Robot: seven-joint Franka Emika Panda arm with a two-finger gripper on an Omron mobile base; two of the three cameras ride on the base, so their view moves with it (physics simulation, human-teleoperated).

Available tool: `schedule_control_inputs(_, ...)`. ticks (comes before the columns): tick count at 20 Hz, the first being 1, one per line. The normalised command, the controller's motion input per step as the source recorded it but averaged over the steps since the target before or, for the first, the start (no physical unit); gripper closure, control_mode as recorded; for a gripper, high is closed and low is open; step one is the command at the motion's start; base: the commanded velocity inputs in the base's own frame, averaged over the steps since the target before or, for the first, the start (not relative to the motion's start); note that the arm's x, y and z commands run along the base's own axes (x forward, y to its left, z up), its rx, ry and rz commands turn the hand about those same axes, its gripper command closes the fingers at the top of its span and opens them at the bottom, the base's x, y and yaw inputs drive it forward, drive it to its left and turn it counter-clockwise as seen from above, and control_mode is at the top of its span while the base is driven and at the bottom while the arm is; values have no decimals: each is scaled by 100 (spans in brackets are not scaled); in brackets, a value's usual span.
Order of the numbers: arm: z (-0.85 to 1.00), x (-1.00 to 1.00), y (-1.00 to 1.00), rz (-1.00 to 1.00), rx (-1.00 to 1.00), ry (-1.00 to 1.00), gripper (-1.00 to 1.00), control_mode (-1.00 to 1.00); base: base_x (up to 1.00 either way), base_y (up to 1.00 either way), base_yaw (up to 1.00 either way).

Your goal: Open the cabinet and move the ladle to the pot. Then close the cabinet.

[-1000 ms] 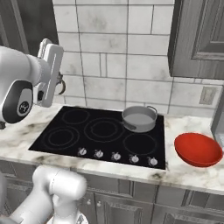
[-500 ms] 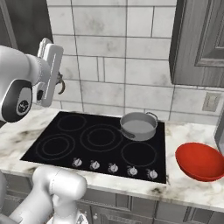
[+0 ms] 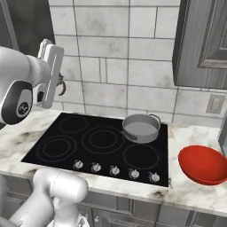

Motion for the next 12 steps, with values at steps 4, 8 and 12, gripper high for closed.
schedule_control_inputs(4, 0, 0, 0, 0, 0, 0, 100, 100, 28, -4, 0)
schedule_control_inputs(8, -2, 5, -2, 0, 0, 0, 100, -100, 21, -4, 0)
schedule_control_inputs(12, -26, 39, -2, 0, 0, 4, 100, -100, 0, 0, 0)
